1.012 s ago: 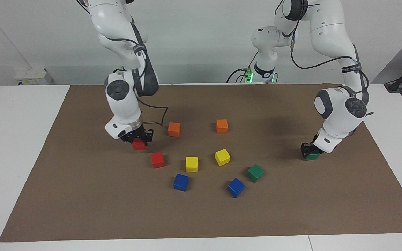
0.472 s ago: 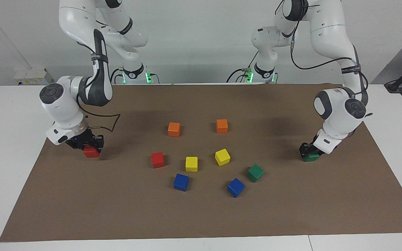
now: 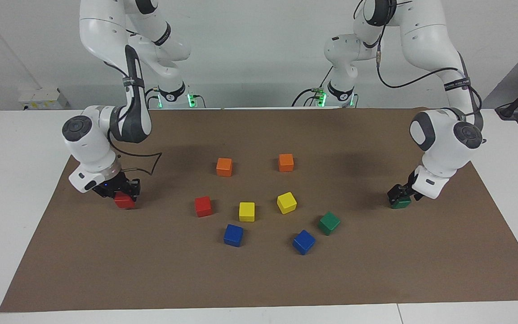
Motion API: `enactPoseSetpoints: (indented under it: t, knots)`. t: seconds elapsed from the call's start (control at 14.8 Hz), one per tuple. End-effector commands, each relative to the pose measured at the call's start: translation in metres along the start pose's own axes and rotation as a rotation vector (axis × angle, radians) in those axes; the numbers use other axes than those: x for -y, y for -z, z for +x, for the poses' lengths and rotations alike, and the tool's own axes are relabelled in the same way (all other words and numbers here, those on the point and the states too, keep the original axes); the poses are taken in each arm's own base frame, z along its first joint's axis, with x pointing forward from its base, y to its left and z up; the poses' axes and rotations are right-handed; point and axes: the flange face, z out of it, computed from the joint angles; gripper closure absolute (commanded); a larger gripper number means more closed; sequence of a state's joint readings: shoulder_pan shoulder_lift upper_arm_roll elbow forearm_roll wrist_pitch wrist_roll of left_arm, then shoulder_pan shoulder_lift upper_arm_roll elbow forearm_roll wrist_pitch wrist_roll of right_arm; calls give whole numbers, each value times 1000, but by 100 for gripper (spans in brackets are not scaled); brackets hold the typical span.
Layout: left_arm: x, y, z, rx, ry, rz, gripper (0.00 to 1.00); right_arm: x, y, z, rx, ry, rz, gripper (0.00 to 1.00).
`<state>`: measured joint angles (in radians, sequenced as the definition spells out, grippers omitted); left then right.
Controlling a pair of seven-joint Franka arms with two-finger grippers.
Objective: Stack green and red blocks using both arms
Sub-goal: 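Release the green cube and reach the left gripper to the other green cube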
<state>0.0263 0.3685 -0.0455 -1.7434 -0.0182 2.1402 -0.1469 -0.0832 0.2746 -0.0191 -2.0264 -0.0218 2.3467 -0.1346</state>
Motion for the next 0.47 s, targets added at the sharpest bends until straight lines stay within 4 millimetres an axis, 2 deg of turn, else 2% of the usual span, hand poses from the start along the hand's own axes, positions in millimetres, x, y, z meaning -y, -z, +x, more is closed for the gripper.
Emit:
enactPoseSetpoints:
  t: [0.0,0.13,0.27,0.34,0.4]
  knots:
    - [-61,12,-3,-4,133,-18,0,4,-9,-7,-21,13,2,100]
    - [-95,14,-8,6,202,-25,0,6,-12,-9,-16,17,3,100]
    - [-126,3,-15,24,328,-9,0,7,-17,-12,-6,17,5,100]
    - [-153,-5,-17,28,332,-8,0,8,-20,-12,-1,18,6,100]
    - [-180,-2,-16,24,348,-10,0,7,-21,-13,0,17,6,100]
